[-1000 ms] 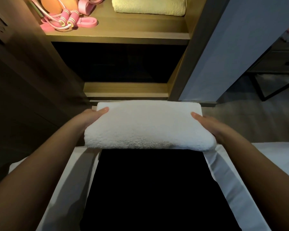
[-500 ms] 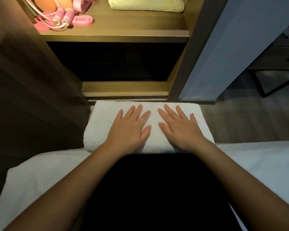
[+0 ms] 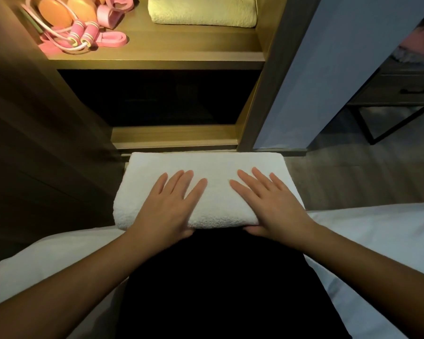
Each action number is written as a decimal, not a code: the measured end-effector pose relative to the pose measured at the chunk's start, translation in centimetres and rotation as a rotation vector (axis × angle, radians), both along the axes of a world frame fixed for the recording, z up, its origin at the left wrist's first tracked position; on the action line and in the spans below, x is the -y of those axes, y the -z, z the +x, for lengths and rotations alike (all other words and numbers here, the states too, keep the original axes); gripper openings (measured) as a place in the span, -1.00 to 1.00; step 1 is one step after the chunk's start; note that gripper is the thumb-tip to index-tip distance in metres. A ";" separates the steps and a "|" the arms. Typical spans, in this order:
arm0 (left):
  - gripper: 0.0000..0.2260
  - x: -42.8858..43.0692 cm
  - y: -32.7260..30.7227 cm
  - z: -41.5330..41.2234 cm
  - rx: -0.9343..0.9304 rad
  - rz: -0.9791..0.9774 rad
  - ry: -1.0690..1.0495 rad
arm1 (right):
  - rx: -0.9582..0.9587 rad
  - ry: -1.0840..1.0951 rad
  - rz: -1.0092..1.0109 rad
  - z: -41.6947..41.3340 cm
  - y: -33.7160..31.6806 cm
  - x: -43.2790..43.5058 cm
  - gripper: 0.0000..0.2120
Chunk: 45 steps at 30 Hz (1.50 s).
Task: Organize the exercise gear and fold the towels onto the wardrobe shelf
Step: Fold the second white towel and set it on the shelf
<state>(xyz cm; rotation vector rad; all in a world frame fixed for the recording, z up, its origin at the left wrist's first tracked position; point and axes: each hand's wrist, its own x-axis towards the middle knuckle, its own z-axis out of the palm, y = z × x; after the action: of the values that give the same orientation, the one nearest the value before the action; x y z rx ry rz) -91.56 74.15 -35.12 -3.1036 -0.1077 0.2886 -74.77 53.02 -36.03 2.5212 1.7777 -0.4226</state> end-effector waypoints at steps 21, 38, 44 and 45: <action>-0.51 2.8 -1.2 3.5 0.183 -0.053 0.026 | -0.021 0.094 0.242 1.0 -0.7 3.2 -0.26; -0.43 -1.5 0.0 -1.1 0.313 -0.072 -0.033 | 0.056 0.102 0.186 0.6 -2.1 2.3 -0.21; -0.55 -1.2 1.0 -1.4 0.429 -0.112 0.004 | 0.071 0.032 0.012 -2.9 -1.9 -3.2 -0.11; -0.51 -1.5 1.2 -2.1 0.419 -0.109 0.004 | 0.068 0.016 0.064 -3.1 -2.2 -3.5 -0.19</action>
<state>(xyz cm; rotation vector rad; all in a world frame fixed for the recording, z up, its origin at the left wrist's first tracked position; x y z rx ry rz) -93.62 75.66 -36.27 -3.2181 -0.0941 -0.3716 -77.82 56.54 -33.84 2.5603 1.7767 -0.2819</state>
